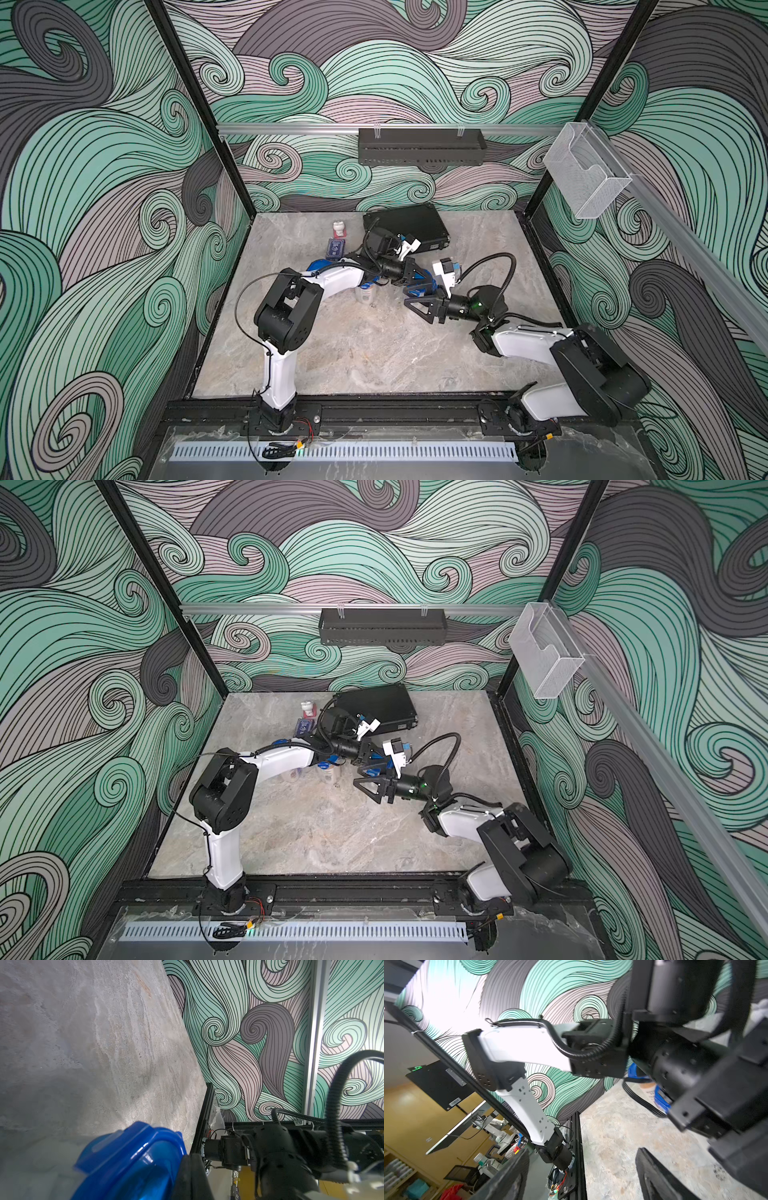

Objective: Take out toiletry kits
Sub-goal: Unfasten the latch on the container.

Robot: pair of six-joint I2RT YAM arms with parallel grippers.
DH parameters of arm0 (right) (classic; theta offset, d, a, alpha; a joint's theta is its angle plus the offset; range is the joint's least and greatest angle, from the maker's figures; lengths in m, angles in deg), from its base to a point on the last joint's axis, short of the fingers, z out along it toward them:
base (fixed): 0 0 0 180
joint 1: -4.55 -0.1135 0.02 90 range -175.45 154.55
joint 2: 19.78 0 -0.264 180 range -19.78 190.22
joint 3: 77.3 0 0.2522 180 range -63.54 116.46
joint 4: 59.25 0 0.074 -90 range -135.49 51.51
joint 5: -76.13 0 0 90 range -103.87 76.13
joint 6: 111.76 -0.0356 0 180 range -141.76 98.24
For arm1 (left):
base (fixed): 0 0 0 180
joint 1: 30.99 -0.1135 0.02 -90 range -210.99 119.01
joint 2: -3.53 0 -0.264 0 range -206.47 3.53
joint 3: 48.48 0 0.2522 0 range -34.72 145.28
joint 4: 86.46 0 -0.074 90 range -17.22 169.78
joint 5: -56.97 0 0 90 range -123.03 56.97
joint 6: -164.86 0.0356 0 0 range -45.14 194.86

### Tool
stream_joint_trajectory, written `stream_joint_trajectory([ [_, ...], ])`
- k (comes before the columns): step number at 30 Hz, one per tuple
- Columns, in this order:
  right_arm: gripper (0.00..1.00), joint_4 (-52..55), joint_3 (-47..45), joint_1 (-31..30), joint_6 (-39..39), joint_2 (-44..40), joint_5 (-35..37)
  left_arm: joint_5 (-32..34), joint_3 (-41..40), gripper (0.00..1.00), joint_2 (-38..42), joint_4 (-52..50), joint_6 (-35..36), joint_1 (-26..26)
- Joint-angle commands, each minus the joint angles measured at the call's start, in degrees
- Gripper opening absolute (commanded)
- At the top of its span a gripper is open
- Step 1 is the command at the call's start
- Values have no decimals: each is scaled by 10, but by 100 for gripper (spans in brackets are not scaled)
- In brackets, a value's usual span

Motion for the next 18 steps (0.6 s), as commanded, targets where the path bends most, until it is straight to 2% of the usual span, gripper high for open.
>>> stream_joint_trajectory([
  [1, 83, 73, 5, 0, 53, -40, -26, 126, -49, 0, -76, -132, 38, 9],
  [6, 86, 309, 19, -2, 182, -146, 23, 126, -37, 0, -56, -147, 39, 8],
  [9, 89, 417, 25, 0, 226, -206, 81, 126, -25, 0, -43, -161, 40, 9],
  [14, 90, 479, 17, 7, 246, -249, 132, 123, -1, 2, -12, -179, 38, 9],
  [18, 90, 477, 18, 22, 236, -246, 129, 121, 44, 15, -2, -219, 46, 10],
])
